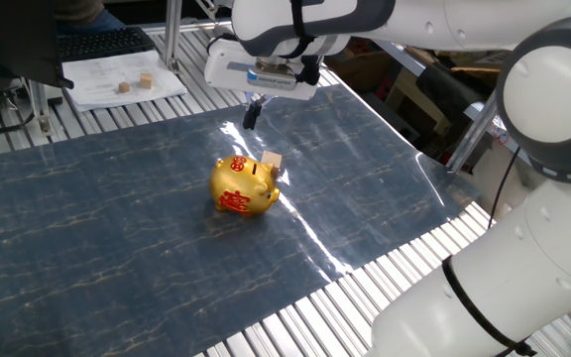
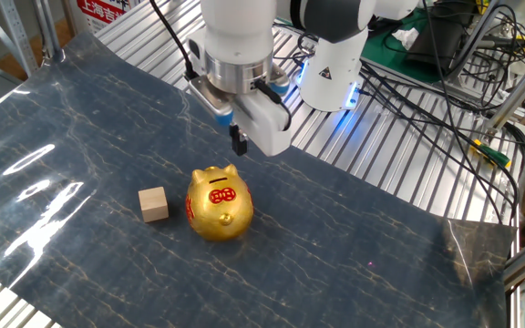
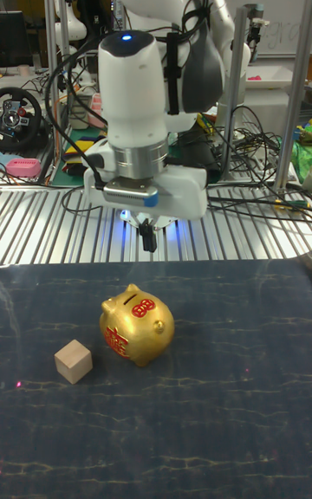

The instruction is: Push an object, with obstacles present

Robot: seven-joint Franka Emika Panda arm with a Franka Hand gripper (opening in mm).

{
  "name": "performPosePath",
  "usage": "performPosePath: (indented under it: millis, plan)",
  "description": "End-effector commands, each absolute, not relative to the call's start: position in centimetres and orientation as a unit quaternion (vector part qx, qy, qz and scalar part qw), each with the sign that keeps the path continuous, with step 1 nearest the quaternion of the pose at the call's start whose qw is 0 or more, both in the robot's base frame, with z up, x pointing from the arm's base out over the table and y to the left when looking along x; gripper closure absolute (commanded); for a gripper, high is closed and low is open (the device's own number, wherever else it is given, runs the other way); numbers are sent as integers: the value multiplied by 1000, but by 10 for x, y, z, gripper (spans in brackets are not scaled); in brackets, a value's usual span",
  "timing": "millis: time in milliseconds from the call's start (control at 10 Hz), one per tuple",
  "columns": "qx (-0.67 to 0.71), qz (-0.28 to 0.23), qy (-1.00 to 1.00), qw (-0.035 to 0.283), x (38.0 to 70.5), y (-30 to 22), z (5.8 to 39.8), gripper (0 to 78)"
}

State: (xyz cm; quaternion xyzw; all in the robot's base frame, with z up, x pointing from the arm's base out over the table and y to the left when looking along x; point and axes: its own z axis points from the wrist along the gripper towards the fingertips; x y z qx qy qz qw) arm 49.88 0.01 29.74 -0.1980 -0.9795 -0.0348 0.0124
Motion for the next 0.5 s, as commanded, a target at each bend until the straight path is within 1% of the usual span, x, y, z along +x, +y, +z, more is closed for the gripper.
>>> performPosePath:
  millis: [100, 500]
  plan:
    - [-253, -31, -967, 30, 499, 0, 299, 776]
    - [-257, -31, -966, 31, 499, 0, 299, 776]
